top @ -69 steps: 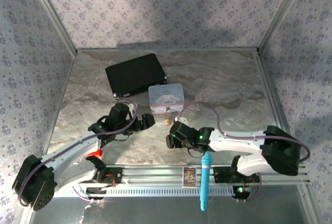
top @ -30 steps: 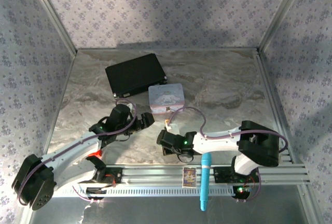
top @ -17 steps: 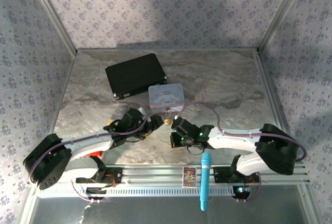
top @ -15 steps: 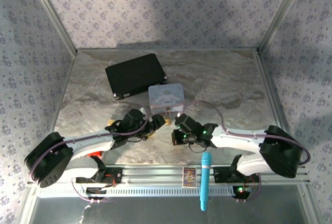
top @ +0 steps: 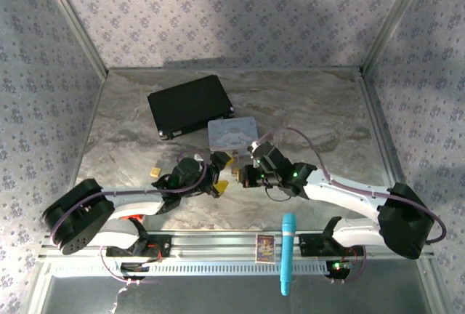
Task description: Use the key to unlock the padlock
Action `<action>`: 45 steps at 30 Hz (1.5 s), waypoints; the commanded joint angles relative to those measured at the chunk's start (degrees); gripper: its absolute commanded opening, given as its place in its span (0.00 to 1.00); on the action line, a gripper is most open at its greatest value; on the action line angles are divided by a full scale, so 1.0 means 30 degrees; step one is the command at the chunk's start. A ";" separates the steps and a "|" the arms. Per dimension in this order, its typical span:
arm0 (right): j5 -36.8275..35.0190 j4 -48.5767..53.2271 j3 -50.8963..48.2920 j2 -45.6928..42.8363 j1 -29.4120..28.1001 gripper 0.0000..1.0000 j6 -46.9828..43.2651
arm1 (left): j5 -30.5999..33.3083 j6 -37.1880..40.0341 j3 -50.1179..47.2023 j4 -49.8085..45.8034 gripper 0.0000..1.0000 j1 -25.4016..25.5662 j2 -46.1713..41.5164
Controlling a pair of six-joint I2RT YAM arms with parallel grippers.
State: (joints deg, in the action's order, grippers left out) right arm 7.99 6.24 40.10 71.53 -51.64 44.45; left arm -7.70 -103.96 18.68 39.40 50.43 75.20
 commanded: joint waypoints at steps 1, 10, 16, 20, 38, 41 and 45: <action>0.0133 -0.1236 0.1230 0.0743 -0.0087 0.00 -0.0475 | -0.0196 -0.1677 0.0738 0.2408 1.00 0.0246 0.0467; 0.0618 -0.2568 0.2996 0.2791 -0.0722 0.00 -0.0642 | -0.0415 -0.3061 0.0536 0.5452 1.00 0.0331 0.1638; 0.0266 -0.2455 0.2600 0.2573 -0.1245 0.00 -0.0216 | 0.0260 -0.3016 -0.0229 0.4687 0.86 -0.0093 0.0715; 0.0060 -0.2374 0.2228 0.2081 -0.1280 0.00 0.0042 | -0.0102 -0.2405 0.0232 0.3570 0.80 -0.0356 0.0353; -0.0279 -0.1333 0.1340 0.0594 -0.1099 0.00 -0.0104 | 0.0258 -0.1271 -0.0253 -0.0500 0.21 -0.1181 -0.2033; -0.0323 -0.1262 0.1352 0.0588 -0.1052 0.00 -0.0110 | 0.0210 -0.0990 -0.0081 -0.1264 0.14 -0.1191 -0.2221; -0.0323 -0.1356 0.1314 0.0611 -0.1040 0.00 -0.0139 | 0.0153 -0.0823 -0.0044 -0.1594 0.00 -0.1250 -0.2217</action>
State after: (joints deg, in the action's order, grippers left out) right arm 7.73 1.50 44.53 74.39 -55.00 44.10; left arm -7.27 -107.55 18.13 36.12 47.18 69.73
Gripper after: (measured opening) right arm 0.048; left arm 0.041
